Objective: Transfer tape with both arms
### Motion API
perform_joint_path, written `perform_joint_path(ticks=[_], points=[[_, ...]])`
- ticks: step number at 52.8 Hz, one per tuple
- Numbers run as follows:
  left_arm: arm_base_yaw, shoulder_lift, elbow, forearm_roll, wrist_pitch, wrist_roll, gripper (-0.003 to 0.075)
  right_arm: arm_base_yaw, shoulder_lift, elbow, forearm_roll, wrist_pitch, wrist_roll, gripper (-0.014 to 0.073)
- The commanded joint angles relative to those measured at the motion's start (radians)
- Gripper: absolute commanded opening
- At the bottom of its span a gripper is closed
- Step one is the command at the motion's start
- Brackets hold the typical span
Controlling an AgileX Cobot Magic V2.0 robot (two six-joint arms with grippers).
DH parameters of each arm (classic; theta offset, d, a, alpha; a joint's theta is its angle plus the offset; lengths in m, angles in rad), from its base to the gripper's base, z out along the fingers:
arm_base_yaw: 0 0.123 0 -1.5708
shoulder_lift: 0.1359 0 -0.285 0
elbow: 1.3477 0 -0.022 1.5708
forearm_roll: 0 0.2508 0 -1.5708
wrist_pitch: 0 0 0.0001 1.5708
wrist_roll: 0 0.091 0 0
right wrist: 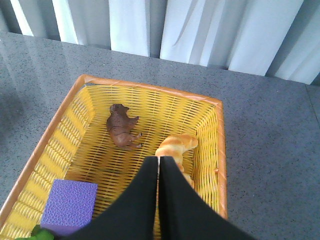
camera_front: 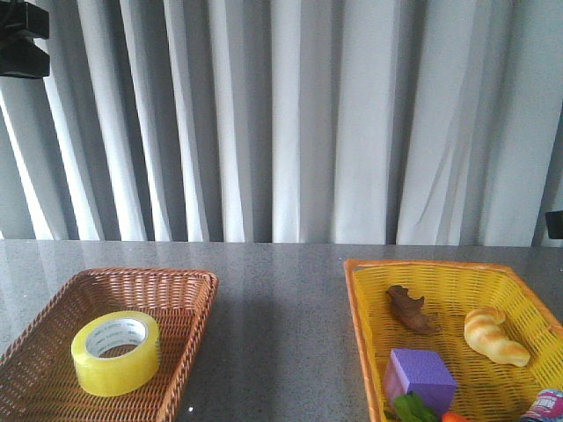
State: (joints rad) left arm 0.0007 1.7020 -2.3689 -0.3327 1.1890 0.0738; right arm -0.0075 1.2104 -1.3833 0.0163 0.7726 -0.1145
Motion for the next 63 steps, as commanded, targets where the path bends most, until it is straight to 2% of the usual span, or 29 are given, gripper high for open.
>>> perform_joint_path(ticks=[1,36,51,54,58,63], points=[[0.000,-0.047,-0.022,-0.019,-0.062,-0.012,-0.0007,-0.004,-0.021,-0.024,-0.002,-0.072,-0.003,-0.0005],[0.000,-0.025,-0.017,-0.005,-0.063,-0.012,-0.0007,-0.004,-0.021,-0.024,-0.002,-0.071,-0.003,-0.0005],[0.000,-0.186,-0.014,0.114,-0.055,-0.012,-0.0007,-0.004,-0.021,-0.024,-0.002,-0.071,-0.003,-0.0005],[0.000,-0.229,0.017,0.133,-0.075,-0.012,-0.0007,-0.004,-0.021,-0.024,-0.002,-0.071,-0.003,-0.0005],[0.000,-0.313,0.113,0.142,-0.167,-0.012,-0.0007,-0.004,-0.021,-0.024,-0.002,-0.071,-0.003,-0.0005],[0.000,-0.446,0.336,0.152,-0.338,-0.012,-0.0007,-0.004,-0.021,-0.024,-0.002,-0.071,-0.003,-0.0005]])
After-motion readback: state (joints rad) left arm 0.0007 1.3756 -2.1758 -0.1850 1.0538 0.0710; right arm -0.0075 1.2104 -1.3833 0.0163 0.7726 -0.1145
